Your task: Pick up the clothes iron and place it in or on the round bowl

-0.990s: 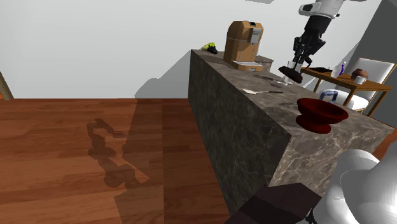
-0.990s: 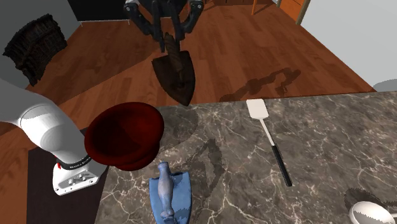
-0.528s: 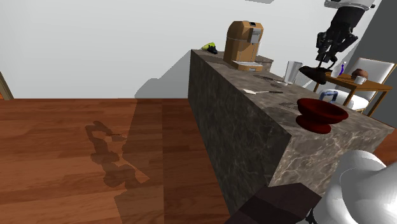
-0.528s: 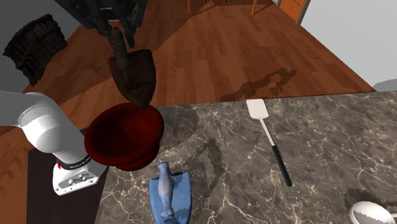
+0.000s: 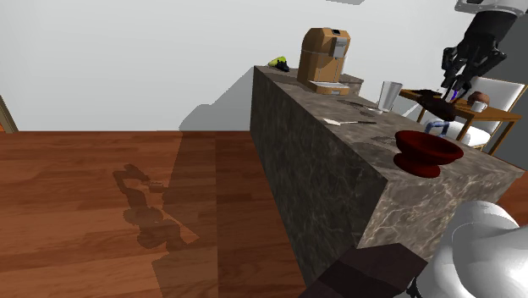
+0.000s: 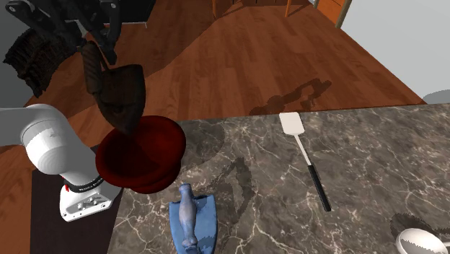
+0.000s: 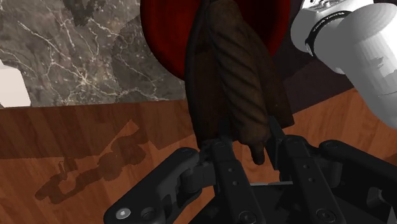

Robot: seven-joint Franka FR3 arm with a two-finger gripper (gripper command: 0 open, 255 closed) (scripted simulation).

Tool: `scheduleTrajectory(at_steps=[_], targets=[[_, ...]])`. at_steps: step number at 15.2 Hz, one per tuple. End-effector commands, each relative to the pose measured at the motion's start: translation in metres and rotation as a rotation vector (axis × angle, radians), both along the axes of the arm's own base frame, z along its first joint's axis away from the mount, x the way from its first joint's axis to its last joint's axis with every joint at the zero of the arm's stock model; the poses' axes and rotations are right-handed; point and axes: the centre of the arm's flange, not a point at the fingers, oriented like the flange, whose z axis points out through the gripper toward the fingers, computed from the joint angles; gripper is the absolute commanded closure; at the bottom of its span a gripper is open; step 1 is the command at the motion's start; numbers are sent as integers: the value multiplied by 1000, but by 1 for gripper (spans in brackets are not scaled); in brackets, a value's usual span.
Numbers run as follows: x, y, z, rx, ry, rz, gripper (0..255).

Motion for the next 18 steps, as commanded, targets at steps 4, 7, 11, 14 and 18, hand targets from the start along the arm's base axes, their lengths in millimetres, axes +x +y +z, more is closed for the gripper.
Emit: scheduleTrajectory(at_steps=[4, 7, 11, 14, 18], targets=[[0, 0, -25, 0, 0, 0, 255], [0, 0, -41, 0, 0, 0, 255], [0, 0, -62, 0, 0, 0, 255], [0, 0, -78, 0, 0, 0, 255], [0, 0, -99, 0, 0, 0, 255]])
